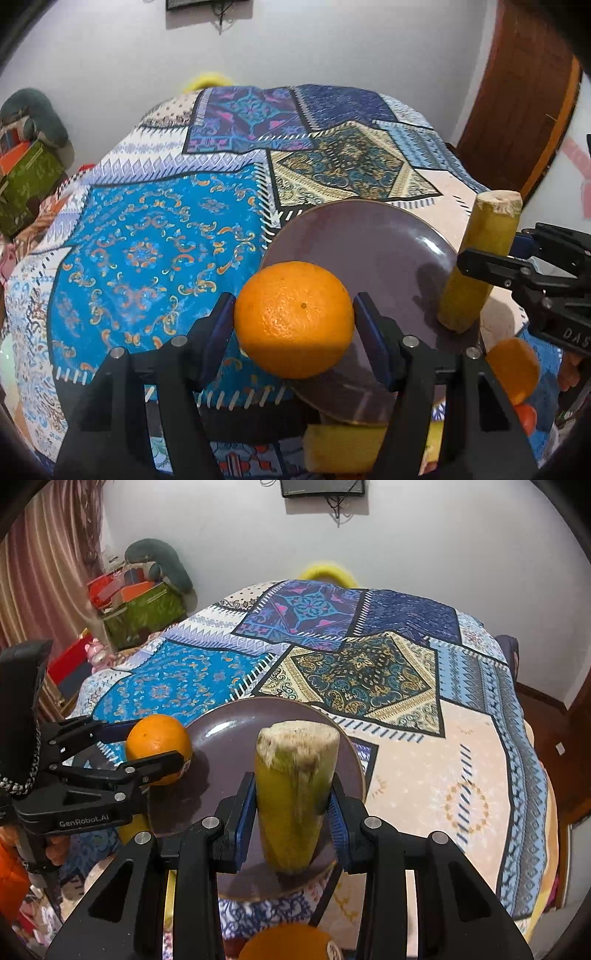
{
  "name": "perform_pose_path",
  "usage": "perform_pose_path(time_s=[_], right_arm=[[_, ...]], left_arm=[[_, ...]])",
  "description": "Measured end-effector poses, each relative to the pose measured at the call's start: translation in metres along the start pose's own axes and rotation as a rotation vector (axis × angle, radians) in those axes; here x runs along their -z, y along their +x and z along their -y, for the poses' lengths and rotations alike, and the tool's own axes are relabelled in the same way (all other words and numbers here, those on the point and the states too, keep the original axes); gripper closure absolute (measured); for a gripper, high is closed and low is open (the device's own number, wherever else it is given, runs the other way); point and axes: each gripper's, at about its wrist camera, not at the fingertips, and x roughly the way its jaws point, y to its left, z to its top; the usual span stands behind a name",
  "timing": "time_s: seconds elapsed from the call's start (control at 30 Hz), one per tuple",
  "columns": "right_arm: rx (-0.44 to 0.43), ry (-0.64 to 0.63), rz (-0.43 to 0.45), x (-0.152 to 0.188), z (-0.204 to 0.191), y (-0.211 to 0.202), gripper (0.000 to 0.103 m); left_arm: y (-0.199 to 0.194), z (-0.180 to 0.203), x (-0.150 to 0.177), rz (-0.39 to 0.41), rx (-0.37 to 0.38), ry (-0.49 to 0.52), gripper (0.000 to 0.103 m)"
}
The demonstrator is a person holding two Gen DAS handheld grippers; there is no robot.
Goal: Organize fruits
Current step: 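Carry the sugarcane piece with the right tool while the left tool carries the orange to the plate, then lower the sugarcane with the right tool while the left tool lowers the orange, then open both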
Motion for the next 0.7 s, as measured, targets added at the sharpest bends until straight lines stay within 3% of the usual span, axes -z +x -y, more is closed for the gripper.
perform_pose_path(time_s=[0.37, 0.5, 0.7], right_arm=[[-0.027, 0.021, -0.044, -0.022, 0.006, 0.035, 0.070], [0.008, 0.009, -0.058, -0.021, 0.007, 0.044, 0.070], [-0.008, 0.014, -0.086, -0.022, 0.012, 0.045, 0.069]], left_arm=[[0.013, 0.001, -0.009, -0.002, 0.003, -0.040, 0.038], [0.012, -0.001, -0.010, 0.005, 0.001, -0.042, 0.038], [0.005, -0.002, -0.012, 0.015, -0.002, -0.045, 0.038]])
